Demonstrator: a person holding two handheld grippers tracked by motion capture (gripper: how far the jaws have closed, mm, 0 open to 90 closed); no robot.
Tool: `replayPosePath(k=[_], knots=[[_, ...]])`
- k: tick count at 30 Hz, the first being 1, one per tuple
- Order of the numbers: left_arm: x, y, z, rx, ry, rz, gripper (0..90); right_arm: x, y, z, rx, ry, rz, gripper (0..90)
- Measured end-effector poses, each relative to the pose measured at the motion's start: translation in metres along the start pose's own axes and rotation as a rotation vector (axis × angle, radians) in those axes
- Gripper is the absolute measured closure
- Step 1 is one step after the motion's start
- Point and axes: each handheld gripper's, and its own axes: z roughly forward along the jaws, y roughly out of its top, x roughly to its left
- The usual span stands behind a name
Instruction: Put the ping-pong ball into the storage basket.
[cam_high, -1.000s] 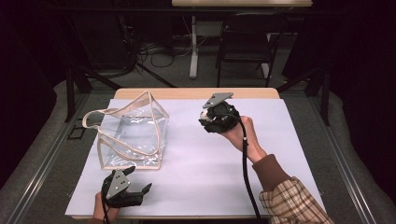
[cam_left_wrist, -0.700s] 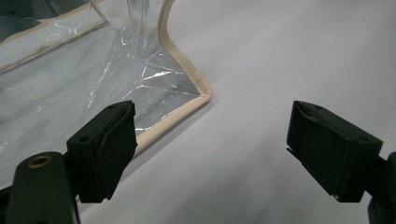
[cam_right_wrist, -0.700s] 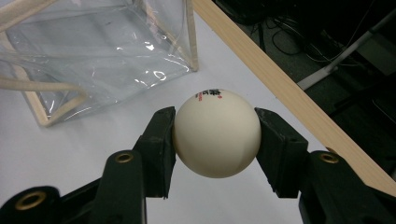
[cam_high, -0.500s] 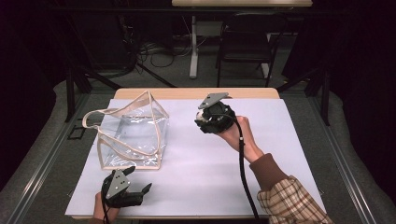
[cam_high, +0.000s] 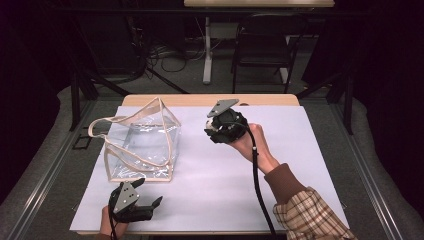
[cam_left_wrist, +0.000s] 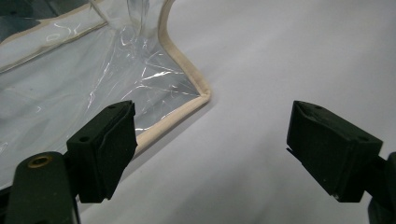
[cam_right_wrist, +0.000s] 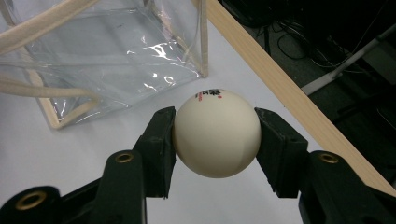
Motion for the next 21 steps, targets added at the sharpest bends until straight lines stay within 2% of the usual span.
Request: replayPosePath(k=[13, 21], knots=[[0.000, 0.000, 0.000, -0.001, 0.000, 0.000, 16.3, 0.009, 0.011, 0.001, -0.010, 0.009, -0.031, 50.6], [0.000, 0.000, 0.000, -0.002, 0.001, 0.002, 16.3, 0.011, 0.014, 0.001, -0.012, 0.014, -0.033, 50.6]])
